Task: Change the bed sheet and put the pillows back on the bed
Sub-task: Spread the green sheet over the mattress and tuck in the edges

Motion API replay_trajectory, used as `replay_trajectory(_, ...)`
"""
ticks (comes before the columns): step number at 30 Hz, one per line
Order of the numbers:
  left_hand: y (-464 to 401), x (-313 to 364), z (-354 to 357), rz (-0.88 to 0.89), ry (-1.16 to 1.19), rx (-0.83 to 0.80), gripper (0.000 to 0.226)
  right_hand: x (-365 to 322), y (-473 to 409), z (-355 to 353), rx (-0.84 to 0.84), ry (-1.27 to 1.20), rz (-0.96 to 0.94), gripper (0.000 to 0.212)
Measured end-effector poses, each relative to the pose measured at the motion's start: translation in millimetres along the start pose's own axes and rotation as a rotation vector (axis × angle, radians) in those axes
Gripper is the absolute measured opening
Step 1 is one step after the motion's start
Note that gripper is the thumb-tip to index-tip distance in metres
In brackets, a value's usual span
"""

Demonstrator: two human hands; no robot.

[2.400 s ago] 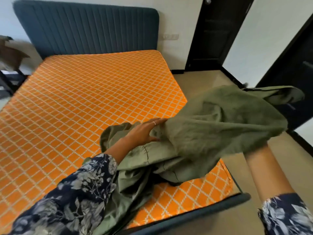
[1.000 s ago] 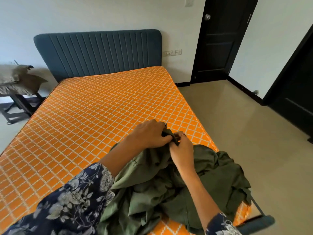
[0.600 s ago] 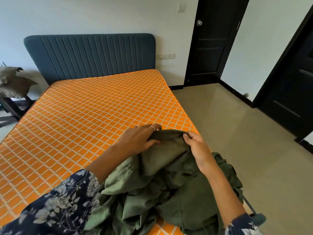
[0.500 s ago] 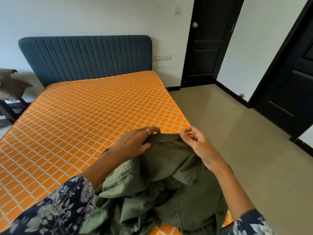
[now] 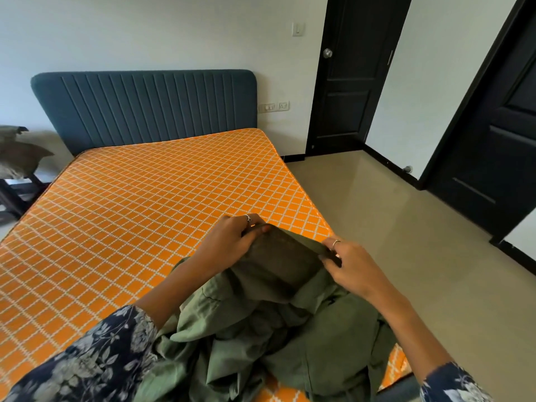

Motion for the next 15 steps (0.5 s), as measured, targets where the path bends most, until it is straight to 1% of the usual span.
replay_trajectory(3,1,-6,-7,-0.018,-0.026,0.016,0.040,0,3,4,0.021,-0.241,0.036,0.026)
replay_trajectory(6,0,-12,-14,-0.014,-0.046,0.036,0.039,-2,3,-7,0.086,-0.355,0.015,0.022)
replay_trajectory(8,-1,-14,-14,0.003,-0.080,0.011,0.032,-1,1,-16,0.135,-0.385,0.014,0.022)
replay_trajectory(10,-1,-17,-7,0.031,-0.170,-0.048,0.021,-1,-1,-33,0.234,-0.383,0.015,0.020)
replay_trajectory(12,-3,-23,-1,0.038,-0.234,-0.087,0.033,-9,-5,-56,0.326,-0.378,-0.018,0.024)
replay_trajectory(15,-10,-41,6,-0.002,-0.330,-0.092,0.038,-32,-9,-88,0.361,-0.363,-0.104,0.030)
Point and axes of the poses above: each hand's wrist, its own y-axis away from the middle knuckle, its own z-axis out of the palm, x = y × z, the point moved 10 cm from there along -y, towards the middle knuckle, and after that the axes turned 15 degrees about -z, right-handed, at the moved point
